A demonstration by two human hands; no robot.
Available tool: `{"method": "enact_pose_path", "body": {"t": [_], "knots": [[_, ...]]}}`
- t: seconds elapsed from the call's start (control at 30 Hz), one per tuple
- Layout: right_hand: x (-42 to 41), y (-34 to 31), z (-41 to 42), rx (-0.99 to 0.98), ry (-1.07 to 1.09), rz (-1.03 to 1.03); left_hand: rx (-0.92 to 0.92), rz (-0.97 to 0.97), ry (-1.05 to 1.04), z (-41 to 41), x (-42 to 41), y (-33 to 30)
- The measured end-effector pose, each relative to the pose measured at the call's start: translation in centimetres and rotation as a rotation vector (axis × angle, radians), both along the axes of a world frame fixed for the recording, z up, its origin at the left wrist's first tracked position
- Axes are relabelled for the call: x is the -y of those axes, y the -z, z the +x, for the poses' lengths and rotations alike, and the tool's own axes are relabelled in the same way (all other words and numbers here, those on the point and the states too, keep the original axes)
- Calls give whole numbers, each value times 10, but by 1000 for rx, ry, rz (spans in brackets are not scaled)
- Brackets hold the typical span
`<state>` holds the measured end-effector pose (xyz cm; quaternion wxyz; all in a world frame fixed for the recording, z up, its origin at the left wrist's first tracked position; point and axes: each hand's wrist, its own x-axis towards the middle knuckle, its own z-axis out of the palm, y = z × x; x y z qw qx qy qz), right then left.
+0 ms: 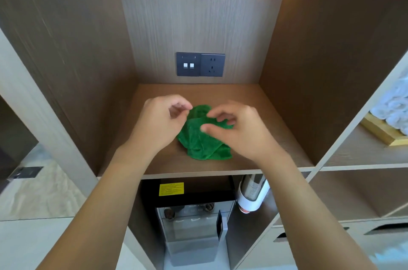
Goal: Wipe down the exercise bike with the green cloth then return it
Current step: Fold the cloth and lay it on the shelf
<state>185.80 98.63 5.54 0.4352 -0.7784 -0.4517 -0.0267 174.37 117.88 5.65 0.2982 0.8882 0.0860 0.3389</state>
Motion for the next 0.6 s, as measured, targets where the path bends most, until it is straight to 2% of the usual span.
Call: {"method": "enact_pose_path", "body": {"t": [0.1,0.2,0.3,0.37,0.47,0.6], "knots": [[-19,10,-23,143,8,-142,-69,64,-25,-4,-7,7],[-37,19,-34,305,66,-280,-238,112,-25,-7,-15,15],[-34,14,-29,305,27,-80,-292,94,22,-9,-19,20],[-25,3,-25,215,29,76,-223,69,33,-8,-20,23],[-15,-15,-19,75,24,147,-41,95,26,-6,-17,23],[-1,-31,-14,61,51,202,176,144,19,-11,-16,13]]}}
